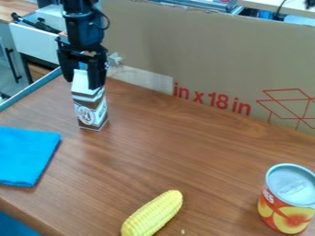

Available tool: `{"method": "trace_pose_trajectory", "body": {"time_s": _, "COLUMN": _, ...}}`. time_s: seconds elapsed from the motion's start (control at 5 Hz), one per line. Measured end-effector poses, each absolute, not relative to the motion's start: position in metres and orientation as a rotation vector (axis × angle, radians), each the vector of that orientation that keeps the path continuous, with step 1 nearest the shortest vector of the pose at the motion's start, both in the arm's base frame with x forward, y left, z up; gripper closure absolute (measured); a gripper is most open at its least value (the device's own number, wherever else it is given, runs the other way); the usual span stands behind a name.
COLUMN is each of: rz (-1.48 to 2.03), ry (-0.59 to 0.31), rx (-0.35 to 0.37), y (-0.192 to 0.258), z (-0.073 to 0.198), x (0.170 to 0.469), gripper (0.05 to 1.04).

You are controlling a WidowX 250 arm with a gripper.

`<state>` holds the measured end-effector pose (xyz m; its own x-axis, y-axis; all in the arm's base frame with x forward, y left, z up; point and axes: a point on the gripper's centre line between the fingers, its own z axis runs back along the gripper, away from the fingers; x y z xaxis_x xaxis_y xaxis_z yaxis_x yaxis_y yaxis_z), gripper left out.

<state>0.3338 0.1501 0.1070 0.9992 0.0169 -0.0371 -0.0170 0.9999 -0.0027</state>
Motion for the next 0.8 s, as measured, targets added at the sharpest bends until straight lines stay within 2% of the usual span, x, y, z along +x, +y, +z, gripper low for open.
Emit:
{"method": "trace_pose_trajectory", "body": {"time_s": 0.2, "rz": 0.049, "ry": 0.046, "rx": -0.008, "y": 0.148, "z": 0.096, "x": 0.33, "gripper": 0.109}}
{"method": "trace_pose_trajectory", "body": {"time_s": 0.4, "rz": 0.067, "ry": 0.027, "rx": -0.024, "y": 0.145, "z": 0.094, "x": 0.33, "gripper": 0.237}}
{"method": "trace_pose_trajectory", "body": {"time_s": 0.6, "rz": 0.081, "ry": 0.022, "rx": -0.024, "y": 0.143, "z": 0.096, "x": 0.326, "gripper": 0.237}}
{"method": "trace_pose_trajectory", "body": {"time_s": 0.8, "rz": 0.076, "ry": -0.036, "rx": -0.003, "y": 0.132, "z": 0.133, "x": 0.309, "gripper": 0.237}}
